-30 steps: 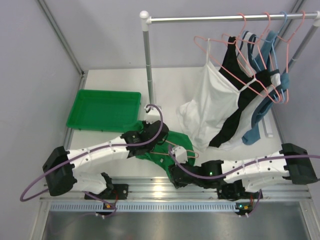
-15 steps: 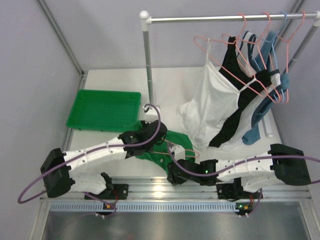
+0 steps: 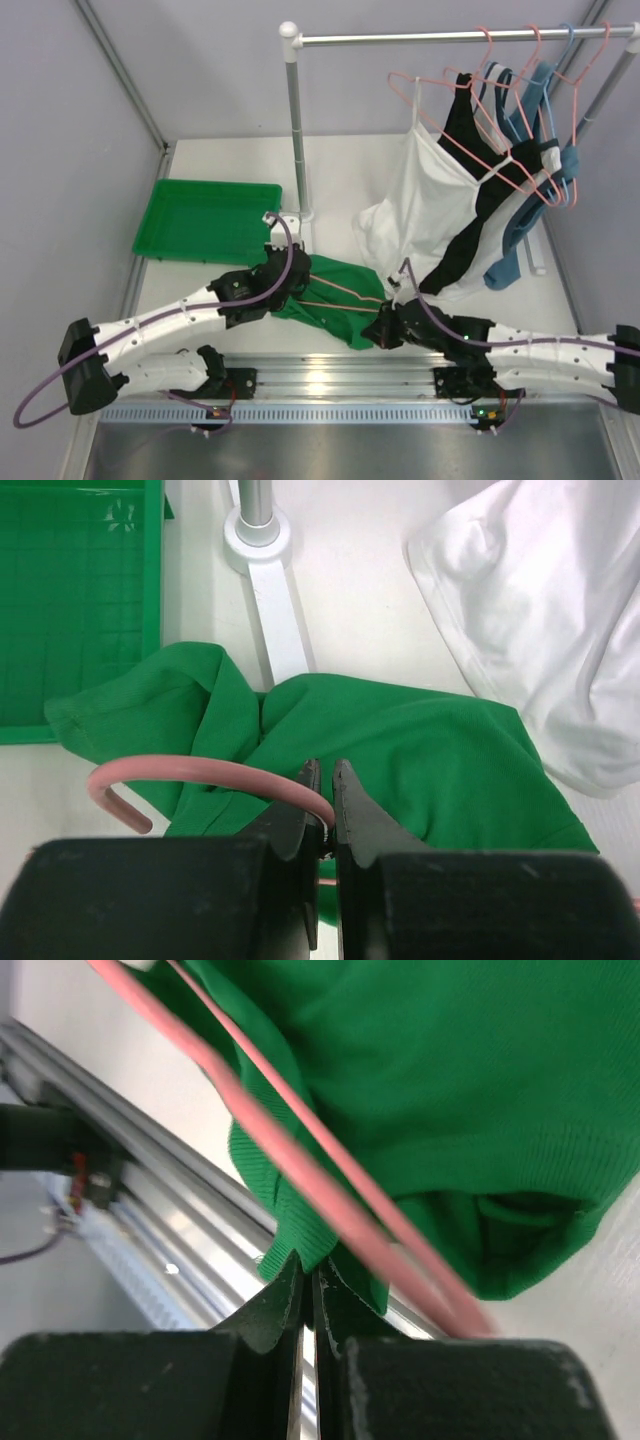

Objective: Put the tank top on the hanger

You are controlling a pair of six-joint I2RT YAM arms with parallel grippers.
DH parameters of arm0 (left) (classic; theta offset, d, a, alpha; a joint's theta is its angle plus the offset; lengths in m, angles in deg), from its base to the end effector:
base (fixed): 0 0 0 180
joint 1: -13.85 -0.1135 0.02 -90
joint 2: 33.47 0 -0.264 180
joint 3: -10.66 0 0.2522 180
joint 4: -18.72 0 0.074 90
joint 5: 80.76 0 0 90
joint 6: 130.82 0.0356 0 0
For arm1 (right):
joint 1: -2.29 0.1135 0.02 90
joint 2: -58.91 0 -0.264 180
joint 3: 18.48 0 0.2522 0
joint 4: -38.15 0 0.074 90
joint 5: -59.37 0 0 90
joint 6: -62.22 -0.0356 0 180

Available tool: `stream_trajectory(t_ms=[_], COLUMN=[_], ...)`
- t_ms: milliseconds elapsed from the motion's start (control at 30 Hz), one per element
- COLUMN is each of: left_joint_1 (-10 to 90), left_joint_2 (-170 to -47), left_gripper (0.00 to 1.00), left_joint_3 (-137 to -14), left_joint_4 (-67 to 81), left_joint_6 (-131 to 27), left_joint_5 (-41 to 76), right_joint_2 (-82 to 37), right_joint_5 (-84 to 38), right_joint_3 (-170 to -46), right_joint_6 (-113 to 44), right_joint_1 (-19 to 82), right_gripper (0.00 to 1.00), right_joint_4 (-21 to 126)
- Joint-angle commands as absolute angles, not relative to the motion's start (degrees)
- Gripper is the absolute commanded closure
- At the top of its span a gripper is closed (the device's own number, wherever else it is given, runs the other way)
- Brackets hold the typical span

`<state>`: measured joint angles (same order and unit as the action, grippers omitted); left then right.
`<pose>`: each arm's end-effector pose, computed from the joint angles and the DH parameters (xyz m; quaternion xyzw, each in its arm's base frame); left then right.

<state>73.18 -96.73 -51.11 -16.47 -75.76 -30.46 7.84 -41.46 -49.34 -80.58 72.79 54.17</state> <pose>0.1392 -0.1902 0.2821 0.0286 0.8538 -0.1029 0.5095 0.0660 0.1662 0.1673 -0.0944 0.8839 0.3562 0.2878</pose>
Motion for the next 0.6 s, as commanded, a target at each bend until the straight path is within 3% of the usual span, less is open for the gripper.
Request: stream_trajectory(t_ms=[0,200,567], left_joint_1=[72.8,72.9,72.9], left_joint_2=[-92.8,-88.8,-83.1], left_gripper=[1.00,1.00,1.00], left_joint_3=[-49.2,-47.3,-46.4], left_joint_4=[-14.2,-14.4,-16.0], left_joint_6=[-74.0,-73.8,-74.2], left_joint_5=[-31.7,-33.0,-36.9], right_joint_2=[17.4,25.4,24.6], right_joint_5=[-37.3,-30.9,-21.9], right_joint_3=[-48.9,-48.9,-49.1], right_joint_6=[-81.0,-79.3,-78.1], right_joint_1=[68.5,59.6,50.6], right_gripper=[1.00,1.00,1.00], right_joint_4=[55.0,60.0,59.6])
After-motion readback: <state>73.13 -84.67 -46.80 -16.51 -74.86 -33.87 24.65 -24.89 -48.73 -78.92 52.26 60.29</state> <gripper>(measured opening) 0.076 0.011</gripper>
